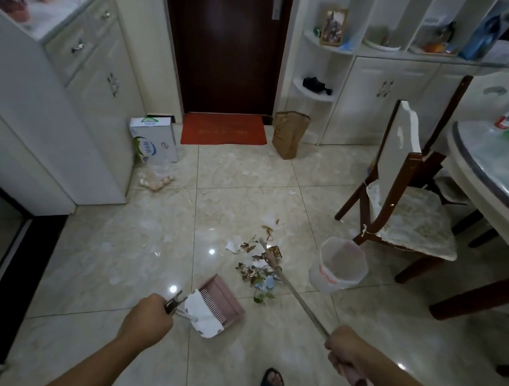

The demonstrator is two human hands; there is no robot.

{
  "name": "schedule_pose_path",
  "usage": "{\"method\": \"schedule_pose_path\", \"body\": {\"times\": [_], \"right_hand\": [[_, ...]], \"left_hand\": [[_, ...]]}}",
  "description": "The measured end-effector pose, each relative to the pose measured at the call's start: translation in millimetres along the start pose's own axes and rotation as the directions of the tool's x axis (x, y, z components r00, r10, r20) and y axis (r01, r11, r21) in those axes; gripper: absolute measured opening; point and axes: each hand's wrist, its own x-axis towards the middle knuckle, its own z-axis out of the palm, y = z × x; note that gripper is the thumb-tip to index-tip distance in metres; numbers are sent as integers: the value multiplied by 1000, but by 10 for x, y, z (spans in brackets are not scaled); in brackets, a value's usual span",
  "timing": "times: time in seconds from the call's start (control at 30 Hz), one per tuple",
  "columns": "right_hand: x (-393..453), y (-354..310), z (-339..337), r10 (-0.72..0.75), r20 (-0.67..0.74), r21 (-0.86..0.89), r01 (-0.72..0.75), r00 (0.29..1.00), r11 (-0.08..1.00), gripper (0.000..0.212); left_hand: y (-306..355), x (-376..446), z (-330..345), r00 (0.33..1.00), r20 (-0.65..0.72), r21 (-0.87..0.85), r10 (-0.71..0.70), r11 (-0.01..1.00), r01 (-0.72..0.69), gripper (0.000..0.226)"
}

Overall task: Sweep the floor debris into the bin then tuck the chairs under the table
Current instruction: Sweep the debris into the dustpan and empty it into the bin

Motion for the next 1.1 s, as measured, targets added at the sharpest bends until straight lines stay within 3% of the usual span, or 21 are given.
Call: {"method": "schedule_pose_path", "body": {"times": [0.17,0.3,0.43,0.77,0.83,0.93,1.1], "right_hand": [[505,-192,-149,-69,18,-163,71,997,984,19],[719,-378,-150,-84,48,-287,94,995,953,12],[881,-410,-54,-93,107,-347,125,990,929,21],[895,-370,266,80,192,-479,22,978,878,12],[892,-344,280,96,225,-493,28,970,870,9],[853,-312,233,122,281,-457,21,952,889,25],[644,-451,-65,86,322,-367,41,943,929,9]], "left_hand": [[440,126,202,997,37,74,-75,995,72,13],[721,217,329,994,44,83,-99,992,95,11],[822,404,329,991,50,69,-125,990,122,10],[1101,656,255,990,122,107,-64,993,51,10],[1125,685,214,991,120,105,-61,993,48,13],[1082,716,181,991,111,112,-71,992,59,13],[991,742,156,991,101,114,-88,991,76,12]]}}
